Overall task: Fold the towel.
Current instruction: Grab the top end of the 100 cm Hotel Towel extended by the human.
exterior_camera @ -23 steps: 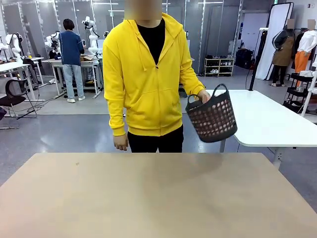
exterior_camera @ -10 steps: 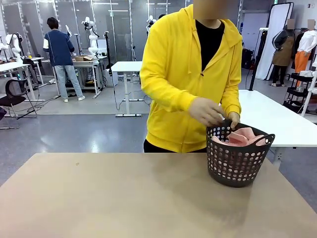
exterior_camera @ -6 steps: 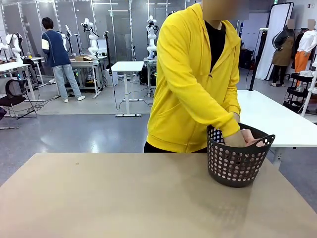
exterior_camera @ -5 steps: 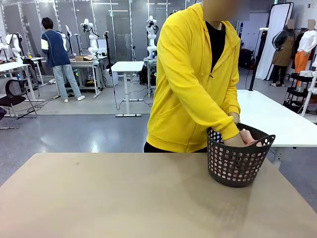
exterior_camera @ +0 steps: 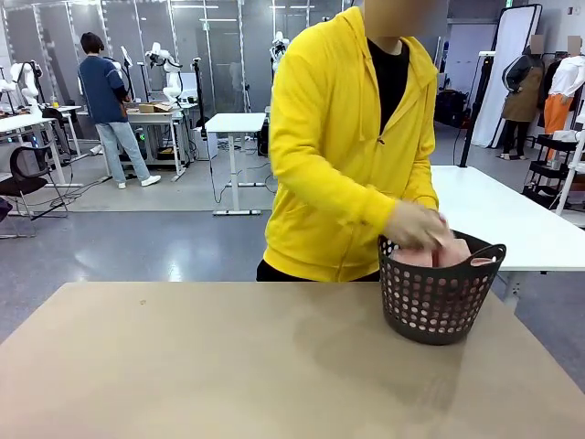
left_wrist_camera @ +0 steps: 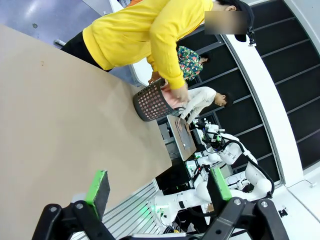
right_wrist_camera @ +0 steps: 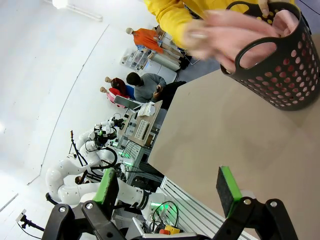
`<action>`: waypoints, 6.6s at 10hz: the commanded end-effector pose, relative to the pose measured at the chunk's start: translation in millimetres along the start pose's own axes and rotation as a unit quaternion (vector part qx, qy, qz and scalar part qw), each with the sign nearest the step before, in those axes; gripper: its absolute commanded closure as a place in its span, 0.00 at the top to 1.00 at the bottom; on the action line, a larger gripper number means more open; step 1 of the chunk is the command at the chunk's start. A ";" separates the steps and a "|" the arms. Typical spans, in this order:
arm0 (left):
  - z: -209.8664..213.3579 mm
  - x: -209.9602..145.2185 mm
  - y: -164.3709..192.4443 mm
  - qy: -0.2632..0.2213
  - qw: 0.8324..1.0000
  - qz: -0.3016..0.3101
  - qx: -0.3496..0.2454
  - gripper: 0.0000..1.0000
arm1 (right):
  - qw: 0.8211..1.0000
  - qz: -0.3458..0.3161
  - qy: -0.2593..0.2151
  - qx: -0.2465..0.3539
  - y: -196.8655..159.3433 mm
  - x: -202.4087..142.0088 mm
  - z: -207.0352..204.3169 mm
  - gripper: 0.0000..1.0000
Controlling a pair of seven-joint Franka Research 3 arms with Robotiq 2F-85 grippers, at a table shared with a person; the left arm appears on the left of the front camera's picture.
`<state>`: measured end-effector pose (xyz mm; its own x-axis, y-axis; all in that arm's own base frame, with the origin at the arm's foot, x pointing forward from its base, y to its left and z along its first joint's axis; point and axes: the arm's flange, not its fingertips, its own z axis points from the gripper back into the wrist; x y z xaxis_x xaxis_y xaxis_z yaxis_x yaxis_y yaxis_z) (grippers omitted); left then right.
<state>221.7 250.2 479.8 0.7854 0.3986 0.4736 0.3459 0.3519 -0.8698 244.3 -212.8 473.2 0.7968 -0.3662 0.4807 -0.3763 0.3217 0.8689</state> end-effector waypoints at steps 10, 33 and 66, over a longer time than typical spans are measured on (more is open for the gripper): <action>2.1 3.0 -1.5 -0.003 1.000 -0.001 -0.005 1.00 | 1.000 0.001 -0.001 0.004 0.7 -0.4 0.1 1.00; 2.1 3.0 -1.5 -0.003 1.000 -0.001 -0.005 1.00 | 1.000 0.001 -0.001 0.004 0.7 -0.4 0.1 1.00; -117.1 31.7 -230.8 0.283 0.790 -0.512 0.184 1.00 | 0.830 0.442 0.290 -0.177 219.0 69.9 -144.7 1.00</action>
<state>224.5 80.7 688.5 0.3146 -0.6666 0.6758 0.8694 0.4881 0.0767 285.3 -38.4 685.8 0.4034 0.5893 0.7000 -0.8639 0.4973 0.0792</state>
